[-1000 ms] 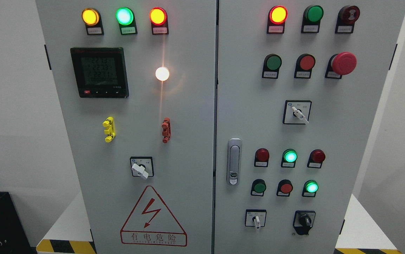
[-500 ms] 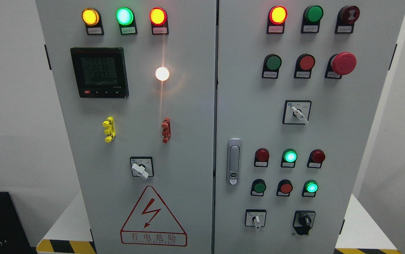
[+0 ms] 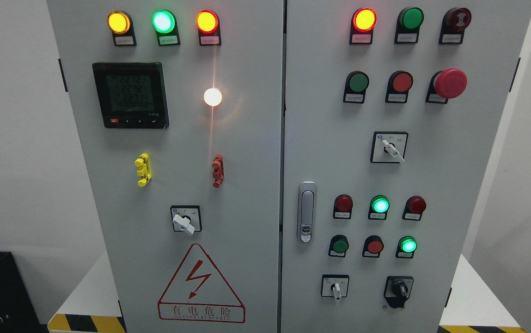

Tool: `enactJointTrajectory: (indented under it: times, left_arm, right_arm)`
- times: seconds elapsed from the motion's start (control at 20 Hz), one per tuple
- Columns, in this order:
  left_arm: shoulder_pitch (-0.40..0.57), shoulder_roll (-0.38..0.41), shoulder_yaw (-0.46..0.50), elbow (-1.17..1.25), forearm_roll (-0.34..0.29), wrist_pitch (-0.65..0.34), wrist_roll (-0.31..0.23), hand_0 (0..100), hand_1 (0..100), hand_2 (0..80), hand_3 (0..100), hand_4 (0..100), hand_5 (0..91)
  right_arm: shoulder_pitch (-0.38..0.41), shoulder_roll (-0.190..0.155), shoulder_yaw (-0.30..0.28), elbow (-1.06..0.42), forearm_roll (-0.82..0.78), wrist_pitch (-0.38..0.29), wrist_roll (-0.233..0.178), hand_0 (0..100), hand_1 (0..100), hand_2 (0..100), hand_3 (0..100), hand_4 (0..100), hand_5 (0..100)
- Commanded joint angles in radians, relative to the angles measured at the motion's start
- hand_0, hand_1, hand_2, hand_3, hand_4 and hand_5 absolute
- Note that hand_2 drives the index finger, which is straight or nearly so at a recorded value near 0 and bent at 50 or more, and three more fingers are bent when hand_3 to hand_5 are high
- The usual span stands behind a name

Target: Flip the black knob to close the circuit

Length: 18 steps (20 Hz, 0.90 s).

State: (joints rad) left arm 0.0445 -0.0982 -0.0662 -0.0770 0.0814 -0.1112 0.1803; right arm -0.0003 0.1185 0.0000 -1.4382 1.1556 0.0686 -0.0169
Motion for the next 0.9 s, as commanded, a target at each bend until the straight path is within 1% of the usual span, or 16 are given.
enactJointTrajectory:
  times: [0.0, 0.1, 0.2, 0.45, 0.55, 0.6, 0.85]
  left_arm:
    - [0.000, 0.000, 0.000, -0.001, 0.000, -0.001, -0.005, 12, 56, 0.0, 0, 0, 0.0]
    - [0.000, 0.000, 0.000, -0.001, 0.000, -0.001, -0.005, 12, 56, 0.0, 0, 0, 0.0]
    - [0.000, 0.000, 0.000, -0.001, 0.000, -0.001, -0.004, 12, 56, 0.0, 0, 0, 0.0]
    - [0.000, 0.000, 0.000, 0.000, 0.000, -0.001, -0.004, 12, 56, 0.0, 0, 0, 0.0]
    - [0.000, 0.000, -0.001, -0.001, 0.000, -0.001, -0.005, 12, 56, 0.0, 0, 0, 0.0]
    - [0.000, 0.000, 0.000, 0.000, 0.000, -0.001, -0.004, 12, 56, 0.0, 0, 0, 0.0]
    - [0.000, 0.000, 0.000, -0.001, 0.000, -0.001, -0.004, 12, 56, 0.0, 0, 0, 0.0]
  right_arm:
    - [-0.007, 0.010, 0.000, -0.244, 0.033, 0.031, 0.022, 0, 0, 83, 96, 80, 73]
    - [-0.009, 0.010, -0.005, -0.261, 0.035, 0.045, 0.026, 0, 0, 83, 97, 80, 73]
    - [-0.010, 0.010, -0.009, -0.283, 0.048, 0.059, 0.048, 0, 0, 83, 97, 81, 74]
    - [-0.029, 0.007, -0.021, -0.288, 0.098, 0.089, 0.054, 0, 0, 83, 98, 82, 75]
    - [-0.032, 0.009, -0.025, -0.294, 0.099, 0.100, 0.077, 0, 0, 83, 98, 82, 75]
    - [-0.036, 0.007, -0.025, -0.295, 0.099, 0.108, 0.080, 0, 0, 83, 98, 82, 75]
    - [-0.089, 0.001, -0.052, -0.288, 0.121, 0.112, 0.084, 0, 0, 83, 98, 82, 76]
